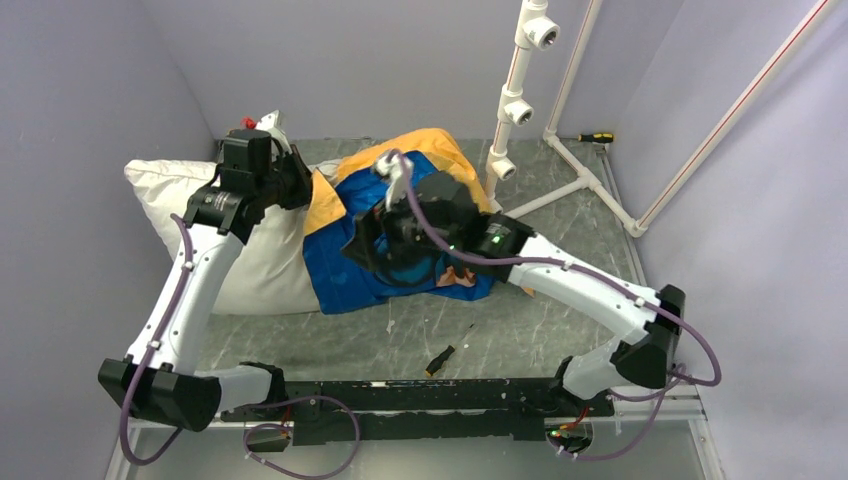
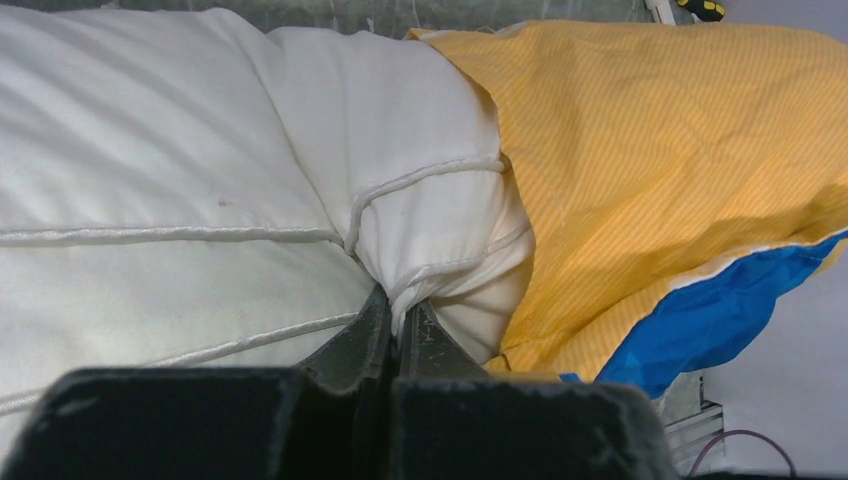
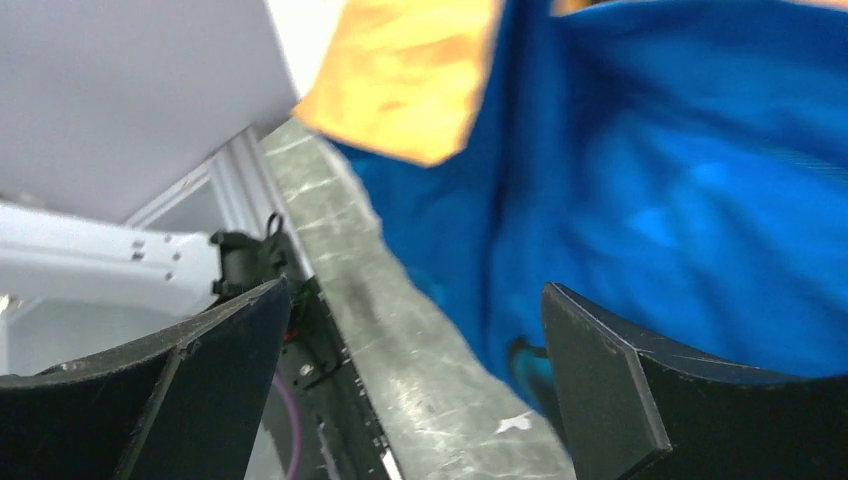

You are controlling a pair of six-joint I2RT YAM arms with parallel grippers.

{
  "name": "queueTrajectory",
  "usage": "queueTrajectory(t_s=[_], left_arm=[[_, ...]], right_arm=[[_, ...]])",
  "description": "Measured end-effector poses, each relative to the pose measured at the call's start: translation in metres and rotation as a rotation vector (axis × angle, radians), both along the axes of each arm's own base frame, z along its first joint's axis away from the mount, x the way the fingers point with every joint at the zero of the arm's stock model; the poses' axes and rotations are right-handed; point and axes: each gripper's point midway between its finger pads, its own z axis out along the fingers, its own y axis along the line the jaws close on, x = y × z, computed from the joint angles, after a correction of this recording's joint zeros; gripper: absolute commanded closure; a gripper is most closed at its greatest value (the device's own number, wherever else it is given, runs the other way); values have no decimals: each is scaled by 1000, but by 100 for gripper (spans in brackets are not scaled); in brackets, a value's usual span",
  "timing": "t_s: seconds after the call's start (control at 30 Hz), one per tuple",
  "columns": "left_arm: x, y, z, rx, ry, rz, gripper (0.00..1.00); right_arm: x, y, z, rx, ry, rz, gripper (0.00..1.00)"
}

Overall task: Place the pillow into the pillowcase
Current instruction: Stuff the pillow into the pillowcase.

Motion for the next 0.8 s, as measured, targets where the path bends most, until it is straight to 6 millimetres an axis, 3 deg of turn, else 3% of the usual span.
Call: queueTrajectory(t_s=[0.13,0.2,0.3,0.37,0.4,0.47,0.5,0.57,0.67,0.8], left_arm=[[6,-1,-1,-3,61,18,100],[9,-1,-1,-7,78,27,100],[11,-1,-1,-11,95,39,100],[10,-1,-1,-15,102,42,100],[9,-1,-1,-18,105,43,100],[9,-1,0,-19,106,44,100],[9,-1,1,-19,106,44,100],[10,2,3,-18,102,57,100],[14,9,8,-7,88,77,100],[12,14,11,26,80,77,100]], right_arm=[[-30,35,-28,-40,35,119,6],[-36,48,-44,-67,57,141,8],[-32,69,-73,-109,103,133,14],[-23,80,-92,-135,126,101,25],[-18,85,-99,-142,131,84,32],[-6,93,-110,-156,132,39,58],[0,98,-113,-161,126,18,76],[10,106,-114,-167,111,-20,97],[16,115,-110,-156,98,-30,100],[4,120,-105,-125,134,65,100]])
